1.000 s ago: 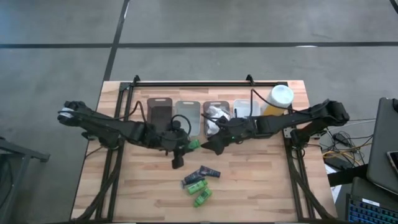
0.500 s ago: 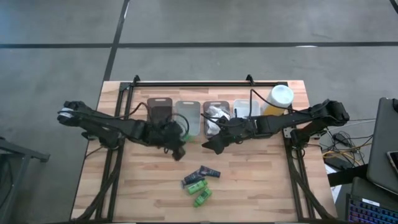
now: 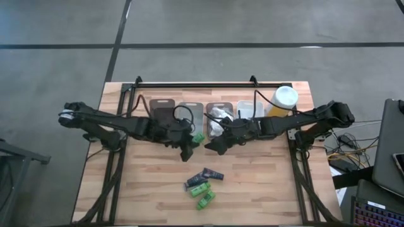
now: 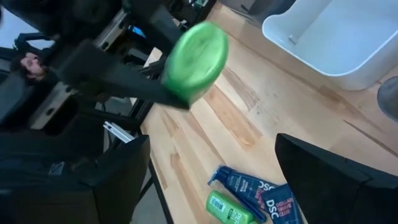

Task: Pick & Place Travel size toiletries
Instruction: Put the green shampoo into the gray bin, then put the blue shaver cream into the left black bin

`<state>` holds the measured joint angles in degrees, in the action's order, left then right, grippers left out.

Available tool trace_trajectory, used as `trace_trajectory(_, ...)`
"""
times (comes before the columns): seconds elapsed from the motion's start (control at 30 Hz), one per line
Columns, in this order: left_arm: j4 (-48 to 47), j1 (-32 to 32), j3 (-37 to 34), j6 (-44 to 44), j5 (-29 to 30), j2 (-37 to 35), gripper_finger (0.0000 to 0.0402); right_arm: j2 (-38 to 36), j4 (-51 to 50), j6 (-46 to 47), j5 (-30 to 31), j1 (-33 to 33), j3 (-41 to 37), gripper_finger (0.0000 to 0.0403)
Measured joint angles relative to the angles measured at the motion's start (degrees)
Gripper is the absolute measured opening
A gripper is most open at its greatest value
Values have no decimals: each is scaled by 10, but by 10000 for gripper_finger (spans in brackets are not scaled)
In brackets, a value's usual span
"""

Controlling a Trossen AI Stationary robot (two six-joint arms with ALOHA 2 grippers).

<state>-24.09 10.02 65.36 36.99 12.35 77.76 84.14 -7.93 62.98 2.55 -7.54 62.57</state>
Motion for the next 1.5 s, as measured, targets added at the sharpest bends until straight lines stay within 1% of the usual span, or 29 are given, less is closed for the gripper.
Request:
trace_trajectory(0.1,-46,-14,0,87,45,1,124,0,0,0,1,1,0,350)
trace_trajectory(0.17,-59,-32,0,141,73,1,124,0,0,-1,4,1,0,355)
trace_trajectory(0.3,-58,-84,0,198,96,6,124,0,0,-2,4,1,0,359)
trace_trajectory(0.43,-63,-160,-16,220,87,25,124,-2,-3,-3,5,1,0,350)
trace_trajectory(0.5,-64,-195,-27,234,62,38,124,-5,-3,-3,5,0,0,345)
trace_trajectory(0.6,-65,-224,-37,239,32,65,129,-13,-7,-1,5,-1,0,337)
trace_trajectory(0.67,-60,-232,-37,241,14,85,142,-20,-13,-2,5,-1,0,332)
trace_trajectory(0.77,-48,-228,-33,246,4,112,175,-26,-25,-1,6,-1,0,329)
trace_trajectory(0.9,-47,-222,-28,271,-11,137,227,-29,-45,1,6,-1,0,338)
trace_trajectory(0.97,-54,-222,-28,285,-28,139,248,-30,-53,1,6,-1,0,345)
trace_trajectory(1.07,-56,-222,-28,277,-29,129,268,-32,-56,-2,6,-1,0,356)
trace_trajectory(1.17,-53,-211,-20,217,-29,93,275,-35,-57,-9,6,-1,0,363)
trace_trajectory(1.23,-37,-188,-14,124,-38,58,276,-40,-56,-19,6,-1,0,363)
trace_trajectory(1.3,-29,-154,-10,21,-63,22,275,-46,-57,-29,6,-1,0,363)
trace_trajectory(1.33,-33,-136,-9,-9,-73,6,275,-48,-59,-32,6,-1,0,363)
trace_trajectory(1.43,-55,-78,-14,-26,-99,-26,275,-54,-79,-40,6,-1,0,364)
trace_trajectory(1.5,-58,-29,-24,-21,-97,-32,275,-55,-103,-45,9,-1,0,364)
